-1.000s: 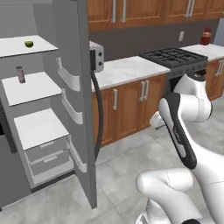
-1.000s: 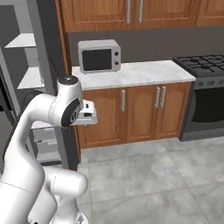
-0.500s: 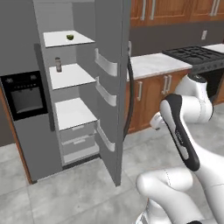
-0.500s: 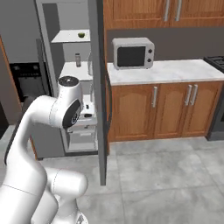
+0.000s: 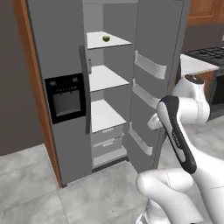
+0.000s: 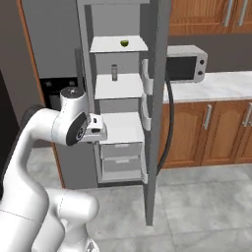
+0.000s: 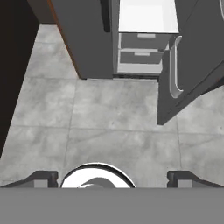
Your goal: Pick the orange and kiwi from the fridge and place them on the plate next to the blender to make a fruit smoothie.
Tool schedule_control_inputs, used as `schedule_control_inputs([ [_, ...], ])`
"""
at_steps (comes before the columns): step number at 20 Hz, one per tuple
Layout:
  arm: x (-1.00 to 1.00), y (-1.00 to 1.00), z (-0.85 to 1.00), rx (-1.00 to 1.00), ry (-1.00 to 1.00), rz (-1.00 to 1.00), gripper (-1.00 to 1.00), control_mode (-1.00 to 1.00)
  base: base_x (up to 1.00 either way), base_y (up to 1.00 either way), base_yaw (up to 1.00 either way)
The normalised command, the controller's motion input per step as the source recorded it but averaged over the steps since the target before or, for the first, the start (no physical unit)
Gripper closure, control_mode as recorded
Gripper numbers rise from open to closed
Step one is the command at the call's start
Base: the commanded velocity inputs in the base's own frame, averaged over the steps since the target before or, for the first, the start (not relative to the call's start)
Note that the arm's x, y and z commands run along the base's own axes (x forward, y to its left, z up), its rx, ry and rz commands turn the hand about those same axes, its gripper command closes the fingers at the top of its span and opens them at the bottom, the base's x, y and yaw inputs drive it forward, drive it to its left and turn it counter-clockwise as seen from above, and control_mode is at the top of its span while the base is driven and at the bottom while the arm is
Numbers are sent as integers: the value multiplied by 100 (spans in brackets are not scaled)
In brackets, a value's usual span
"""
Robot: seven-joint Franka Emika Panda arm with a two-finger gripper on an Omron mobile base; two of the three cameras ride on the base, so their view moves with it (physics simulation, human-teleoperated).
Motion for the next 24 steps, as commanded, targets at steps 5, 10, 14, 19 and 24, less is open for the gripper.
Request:
schedule_control_inputs([
  [5,0,0,0,0,0,0,-100,100,100,17,-2],
  [10,0,0,0,0,0,0,-100,100,100,-5,2],
  [14,0,0,0,0,0,0,-100,100,98,-1,4],
  [19,0,0,0,0,0,0,-100,100,80,-38,7],
  [24,0,0,0,0,0,0,-100,100,5,0,0],
])
